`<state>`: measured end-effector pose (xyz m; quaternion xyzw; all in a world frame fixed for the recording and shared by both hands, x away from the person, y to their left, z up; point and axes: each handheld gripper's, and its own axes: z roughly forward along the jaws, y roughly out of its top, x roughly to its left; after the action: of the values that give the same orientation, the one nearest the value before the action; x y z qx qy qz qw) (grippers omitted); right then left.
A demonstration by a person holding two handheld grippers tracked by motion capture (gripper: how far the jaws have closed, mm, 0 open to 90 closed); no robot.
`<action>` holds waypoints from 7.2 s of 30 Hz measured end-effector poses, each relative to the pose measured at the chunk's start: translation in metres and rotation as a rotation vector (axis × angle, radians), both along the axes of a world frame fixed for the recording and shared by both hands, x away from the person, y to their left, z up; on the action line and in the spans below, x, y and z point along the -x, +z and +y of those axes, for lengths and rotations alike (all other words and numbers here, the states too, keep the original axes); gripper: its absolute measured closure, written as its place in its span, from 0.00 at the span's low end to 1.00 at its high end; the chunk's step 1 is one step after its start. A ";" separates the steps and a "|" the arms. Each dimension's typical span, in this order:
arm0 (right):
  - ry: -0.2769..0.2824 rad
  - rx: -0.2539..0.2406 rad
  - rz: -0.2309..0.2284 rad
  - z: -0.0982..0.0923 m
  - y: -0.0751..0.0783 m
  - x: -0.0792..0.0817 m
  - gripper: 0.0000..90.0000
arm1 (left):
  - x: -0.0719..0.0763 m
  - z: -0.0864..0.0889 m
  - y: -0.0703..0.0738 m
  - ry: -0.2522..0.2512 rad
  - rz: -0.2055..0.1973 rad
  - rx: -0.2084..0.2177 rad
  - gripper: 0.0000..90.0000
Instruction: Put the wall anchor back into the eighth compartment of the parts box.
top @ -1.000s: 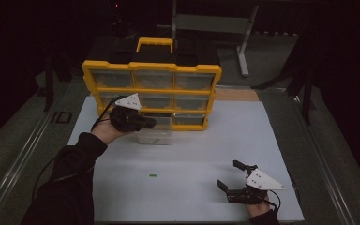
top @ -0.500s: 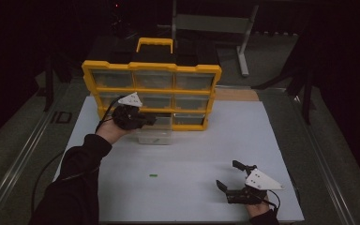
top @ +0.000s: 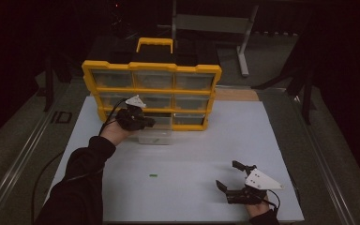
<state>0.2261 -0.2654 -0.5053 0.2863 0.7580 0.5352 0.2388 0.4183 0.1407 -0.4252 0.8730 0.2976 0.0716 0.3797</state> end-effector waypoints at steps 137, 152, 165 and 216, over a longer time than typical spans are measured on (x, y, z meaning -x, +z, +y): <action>0.010 0.015 0.005 0.003 0.000 0.001 0.10 | 0.121 -0.009 -0.095 -0.297 -0.039 -0.051 0.87; 0.009 0.013 0.003 0.003 0.000 0.000 0.10 | 0.118 -0.011 -0.089 -0.288 -0.006 -0.070 0.94; 0.006 0.009 0.003 0.002 0.001 0.001 0.10 | 0.108 -0.009 -0.067 -0.320 -0.002 -0.048 0.94; -0.002 0.001 -0.003 0.000 0.002 0.001 0.10 | 0.055 0.009 0.048 -0.319 -0.131 0.005 0.94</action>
<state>0.2249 -0.2649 -0.5038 0.2860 0.7575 0.5353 0.2405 0.3638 0.1497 -0.3775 0.9018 0.1300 0.0662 0.4067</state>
